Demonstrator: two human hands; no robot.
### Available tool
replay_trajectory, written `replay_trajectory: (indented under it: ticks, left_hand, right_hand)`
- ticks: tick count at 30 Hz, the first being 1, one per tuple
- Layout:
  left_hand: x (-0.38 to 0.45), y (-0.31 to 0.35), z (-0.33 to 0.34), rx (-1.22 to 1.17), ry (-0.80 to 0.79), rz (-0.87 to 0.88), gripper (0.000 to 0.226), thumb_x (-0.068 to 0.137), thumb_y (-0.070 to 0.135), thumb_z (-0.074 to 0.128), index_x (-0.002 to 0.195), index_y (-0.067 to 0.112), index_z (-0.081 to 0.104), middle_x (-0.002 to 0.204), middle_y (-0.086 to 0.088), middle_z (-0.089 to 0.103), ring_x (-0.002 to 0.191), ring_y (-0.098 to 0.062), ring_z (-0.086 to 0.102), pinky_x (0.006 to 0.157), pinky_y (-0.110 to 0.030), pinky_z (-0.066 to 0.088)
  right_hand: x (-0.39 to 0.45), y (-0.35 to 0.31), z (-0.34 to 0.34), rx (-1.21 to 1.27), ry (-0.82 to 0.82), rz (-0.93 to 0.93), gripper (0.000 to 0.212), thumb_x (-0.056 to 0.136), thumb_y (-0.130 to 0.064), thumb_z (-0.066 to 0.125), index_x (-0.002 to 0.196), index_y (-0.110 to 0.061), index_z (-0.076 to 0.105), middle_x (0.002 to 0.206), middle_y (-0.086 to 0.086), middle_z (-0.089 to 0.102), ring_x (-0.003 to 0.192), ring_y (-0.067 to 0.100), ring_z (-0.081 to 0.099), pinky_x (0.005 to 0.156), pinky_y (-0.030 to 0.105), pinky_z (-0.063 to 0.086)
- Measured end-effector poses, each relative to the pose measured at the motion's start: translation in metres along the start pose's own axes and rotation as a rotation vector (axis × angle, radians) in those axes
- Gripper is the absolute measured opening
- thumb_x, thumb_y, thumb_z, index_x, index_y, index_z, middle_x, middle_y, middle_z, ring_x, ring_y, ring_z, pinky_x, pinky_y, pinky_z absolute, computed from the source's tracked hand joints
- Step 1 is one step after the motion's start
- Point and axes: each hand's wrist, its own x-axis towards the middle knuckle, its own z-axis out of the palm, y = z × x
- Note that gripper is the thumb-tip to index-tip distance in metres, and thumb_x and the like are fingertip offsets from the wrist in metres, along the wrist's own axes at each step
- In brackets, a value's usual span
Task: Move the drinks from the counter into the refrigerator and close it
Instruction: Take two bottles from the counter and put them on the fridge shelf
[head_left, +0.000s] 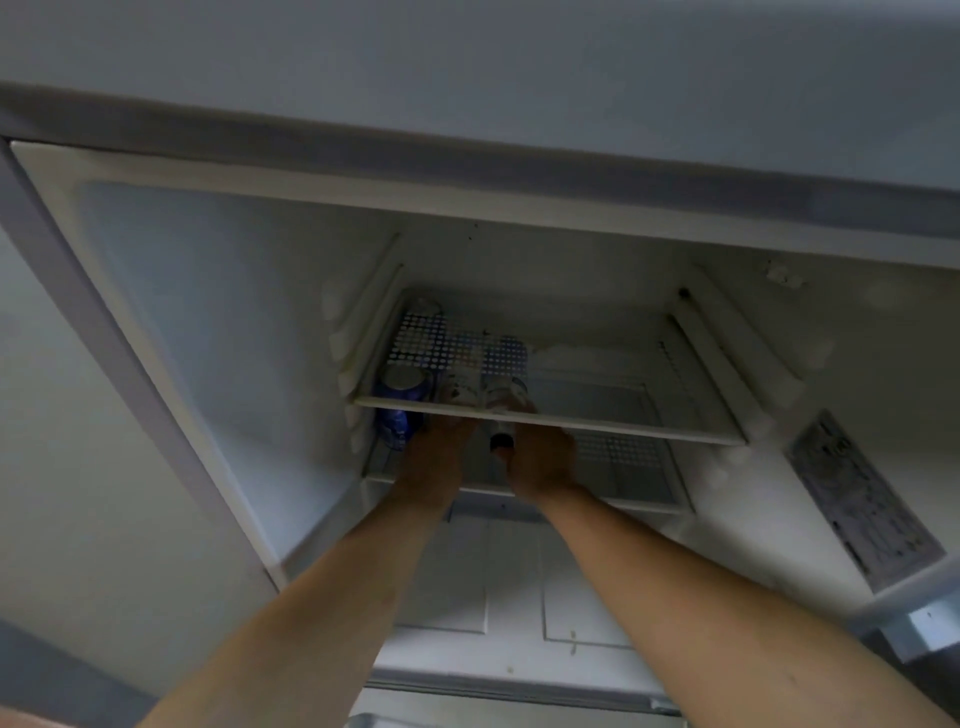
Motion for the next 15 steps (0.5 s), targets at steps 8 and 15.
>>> replay_trajectory:
  ticks: [8, 15]
  left_hand:
    - [-0.059, 0.001, 0.013, 0.205, 0.057, 0.024, 0.059, 0.098, 0.021, 0.050, 0.152, 0.032, 0.028, 0.162, 0.003, 0.017, 0.140, -0.028, 0.033, 0.101, -0.040, 0.045]
    - [-0.114, -0.014, 0.027, 0.086, 0.324, 0.293, 0.022, 0.085, 0.023, 0.053, 0.096, 0.016, 0.070, 0.092, -0.005, 0.072, 0.080, -0.031, 0.067, 0.066, -0.037, 0.054]
  right_hand:
    - [-0.066, 0.001, 0.012, 0.100, 0.213, -0.139, 0.055, 0.085, -0.018, 0.070, 0.138, -0.012, 0.053, 0.135, 0.010, 0.060, 0.120, 0.034, 0.057, 0.101, 0.041, 0.045]
    - [-0.135, 0.003, 0.026, 0.219, 0.336, -0.045, 0.019, 0.084, -0.027, 0.069, 0.072, -0.016, 0.060, 0.073, 0.003, 0.063, 0.072, 0.024, 0.058, 0.059, 0.030, 0.043]
